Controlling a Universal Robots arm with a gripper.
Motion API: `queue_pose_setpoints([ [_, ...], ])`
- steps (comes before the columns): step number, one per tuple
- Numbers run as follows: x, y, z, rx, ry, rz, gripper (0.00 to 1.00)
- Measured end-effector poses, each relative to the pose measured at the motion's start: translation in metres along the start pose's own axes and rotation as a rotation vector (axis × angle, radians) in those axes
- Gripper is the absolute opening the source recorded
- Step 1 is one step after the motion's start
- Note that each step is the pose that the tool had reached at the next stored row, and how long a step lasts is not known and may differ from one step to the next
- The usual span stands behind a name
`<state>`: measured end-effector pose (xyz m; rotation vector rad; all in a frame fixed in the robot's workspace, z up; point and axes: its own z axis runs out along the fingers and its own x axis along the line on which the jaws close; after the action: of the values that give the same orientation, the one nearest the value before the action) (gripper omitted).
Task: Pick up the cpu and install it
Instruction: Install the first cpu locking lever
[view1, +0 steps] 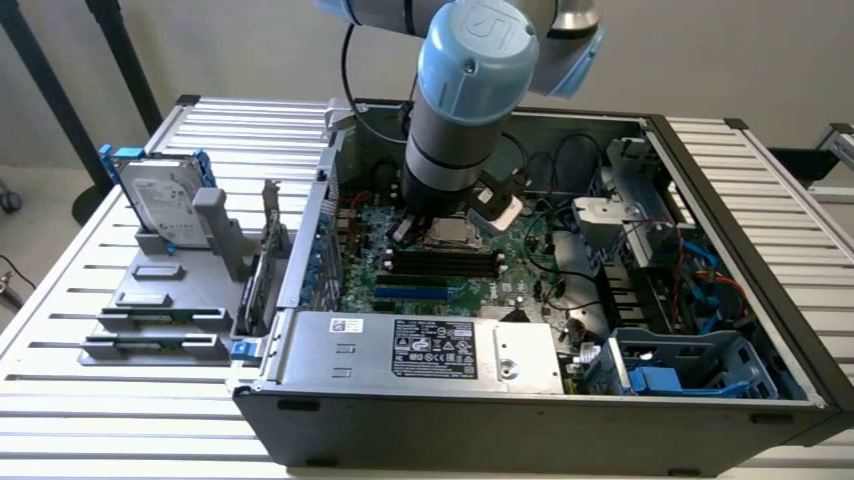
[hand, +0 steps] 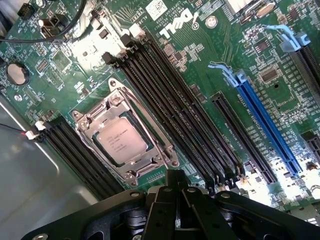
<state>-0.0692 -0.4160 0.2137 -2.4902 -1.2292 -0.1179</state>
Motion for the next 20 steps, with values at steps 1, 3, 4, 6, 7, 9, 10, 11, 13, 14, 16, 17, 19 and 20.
queue_pose_setpoints([
  [1,0.0,-0.0004,0.0013,-0.0001,0.0002,0.0,0.11],
  [3,0.0,-0.0007,0.0039,-0.0004,0.0003,0.0,0.11],
  [4,0.0,-0.0006,0.0051,-0.0005,0.0001,0.0,0.11],
  [6,-0.001,-0.0003,0.0073,-0.0008,-0.0002,0.0,0.11],
  [7,-0.001,-0.0002,0.0082,-0.0011,-0.0003,0.0,0.11],
  [9,-0.001,-0.0001,0.0098,-0.0018,-0.0002,0.0,0.11],
  [10,-0.001,-0.0001,0.0104,-0.0022,-0.0001,-0.001,0.11],
  [11,-0.001,-0.0001,0.011,-0.0025,0.0001,-0.001,0.11],
  [13,-0.002,-0.0001,0.0118,-0.003,0.0002,-0.001,0.11],
  [14,-0.002,-0.0002,0.0122,-0.0033,0.0003,-0.001,0.11],
  [16,-0.002,-0.0002,0.013,-0.004,0.0009,-0.002,0.11],
  [17,-0.002,-0.0001,0.0134,-0.0048,0.0013,-0.003,0.11],
  [19,-0.003,-0.0002,0.014,-0.0085,0.0037,-0.006,0.11],
  [20,-0.003,-0.0002,0.0144,-0.0111,0.0056,-0.008,0.11],
])
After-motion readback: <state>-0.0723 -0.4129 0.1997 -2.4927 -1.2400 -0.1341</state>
